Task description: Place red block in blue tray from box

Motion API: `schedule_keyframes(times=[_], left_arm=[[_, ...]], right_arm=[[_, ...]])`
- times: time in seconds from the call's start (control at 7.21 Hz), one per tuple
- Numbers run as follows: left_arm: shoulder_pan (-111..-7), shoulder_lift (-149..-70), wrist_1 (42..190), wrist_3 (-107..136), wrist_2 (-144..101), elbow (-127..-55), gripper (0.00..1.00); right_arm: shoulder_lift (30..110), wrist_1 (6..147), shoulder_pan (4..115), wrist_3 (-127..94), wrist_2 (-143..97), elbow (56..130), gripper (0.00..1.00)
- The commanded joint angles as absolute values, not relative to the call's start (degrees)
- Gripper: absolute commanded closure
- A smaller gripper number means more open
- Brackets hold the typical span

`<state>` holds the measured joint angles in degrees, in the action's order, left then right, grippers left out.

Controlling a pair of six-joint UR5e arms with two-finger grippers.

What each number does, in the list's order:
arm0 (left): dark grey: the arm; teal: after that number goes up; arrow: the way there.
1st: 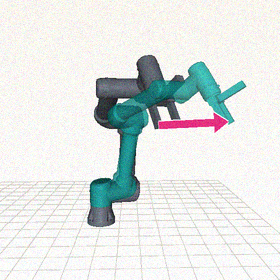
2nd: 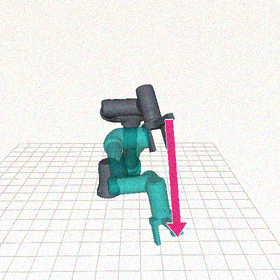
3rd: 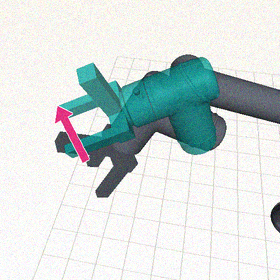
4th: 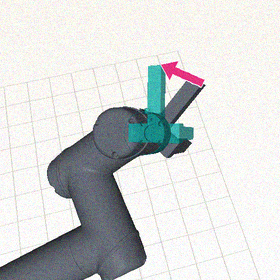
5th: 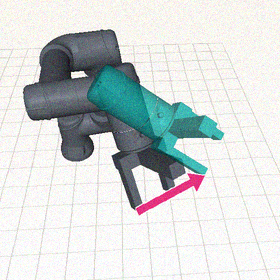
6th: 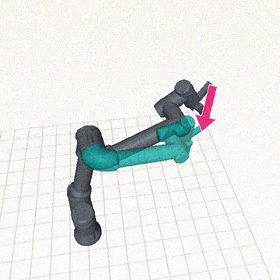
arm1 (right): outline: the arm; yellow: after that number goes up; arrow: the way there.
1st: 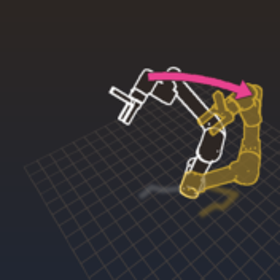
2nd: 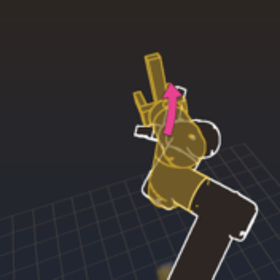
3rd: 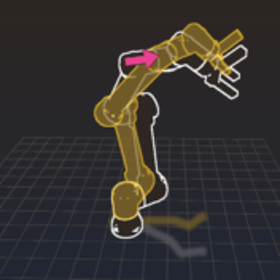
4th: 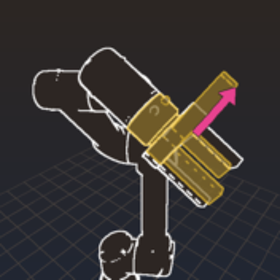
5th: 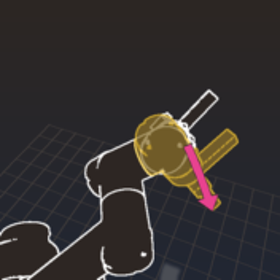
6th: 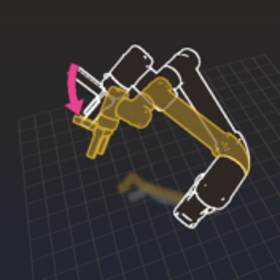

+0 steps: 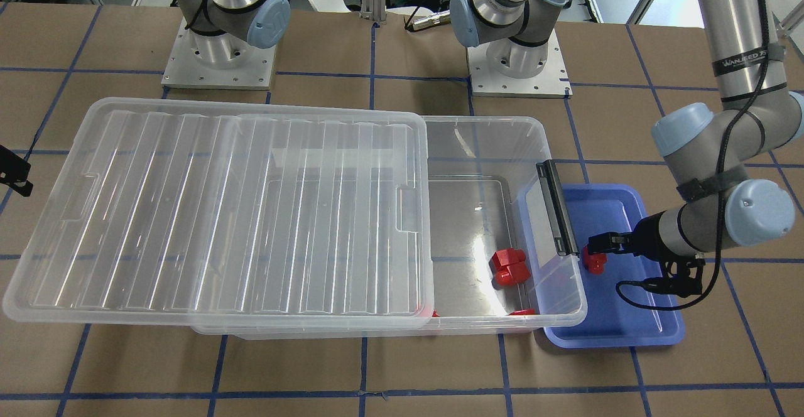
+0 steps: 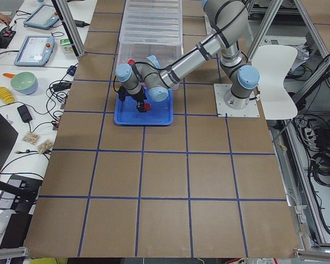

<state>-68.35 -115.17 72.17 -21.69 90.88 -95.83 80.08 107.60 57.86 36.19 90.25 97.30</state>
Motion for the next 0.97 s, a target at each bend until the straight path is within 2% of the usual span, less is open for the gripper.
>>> schedule_keyframes(times=[0.0, 0.28, 0.55, 0.83], left_arm=[[-68.5, -110.2, 77.6, -21.8, 92.3, -91.6, 0.00], [-70.3, -103.5, 90.7, -15.3, 91.6, -84.5, 0.00], [-76.3, -98.6, 94.9, -13.6, 90.7, -78.9, 0.00], [-81.4, -94.9, 99.8, -8.0, 91.1, -78.0, 0.00]], right_arm=[[79.9, 106.6, 57.3, 35.5, 90.4, 98.4, 0.00], [80.2, 105.5, 57.7, 33.9, 90.6, 98.7, 0.00], [80.4, 105.4, 58.5, 33.8, 90.4, 99.1, 0.00], [80.6, 105.4, 60.6, 31.5, 90.3, 99.1, 0.00]])
